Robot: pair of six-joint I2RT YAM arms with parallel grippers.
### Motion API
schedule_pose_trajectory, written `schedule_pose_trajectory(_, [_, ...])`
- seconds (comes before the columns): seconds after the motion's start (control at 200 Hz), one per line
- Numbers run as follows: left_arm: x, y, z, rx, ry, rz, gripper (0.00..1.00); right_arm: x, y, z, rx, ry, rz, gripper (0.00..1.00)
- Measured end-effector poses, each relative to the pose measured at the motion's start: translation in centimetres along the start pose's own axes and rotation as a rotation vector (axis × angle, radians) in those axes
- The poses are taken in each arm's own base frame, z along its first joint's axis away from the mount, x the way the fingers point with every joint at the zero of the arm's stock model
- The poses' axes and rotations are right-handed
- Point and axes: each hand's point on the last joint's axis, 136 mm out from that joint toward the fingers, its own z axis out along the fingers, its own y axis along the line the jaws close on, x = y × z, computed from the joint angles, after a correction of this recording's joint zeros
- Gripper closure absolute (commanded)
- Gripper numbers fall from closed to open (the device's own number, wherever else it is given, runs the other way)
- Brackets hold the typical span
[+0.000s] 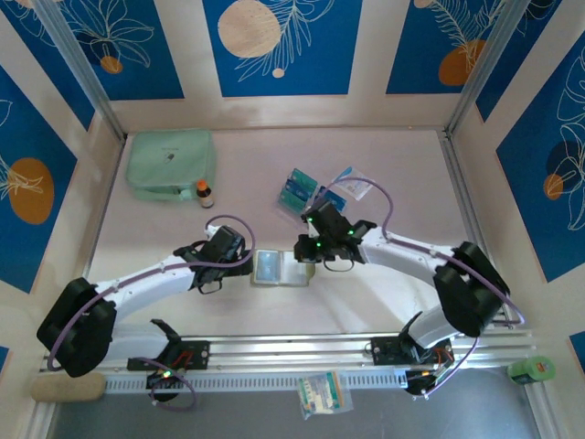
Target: Put the credit cards into the card holder
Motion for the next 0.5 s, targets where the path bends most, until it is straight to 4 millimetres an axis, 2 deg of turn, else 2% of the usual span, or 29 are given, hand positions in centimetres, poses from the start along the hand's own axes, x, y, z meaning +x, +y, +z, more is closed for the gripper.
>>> schedule_pose_trajectory(0.22, [0.5,0.4,0.2,-0.015,0.011,-0.023,0.00,0.4,1.2,2.7,-0.025,0.083,-0.010,1.00])
schedule_pose_trajectory(0.385, [0.0,0.4,-0.2,-0.008,-0.008,-0.024,0.00,0.5,1.4,2.4,-0.050,0.113,0.004,1.00])
schedule_pose_trajectory(0.5, [-1.1,-0.2,-0.8,0.005,-0.025,0.012,0.00,0.2,0.9,2.1,-0.063,0.126,0.034,1.00])
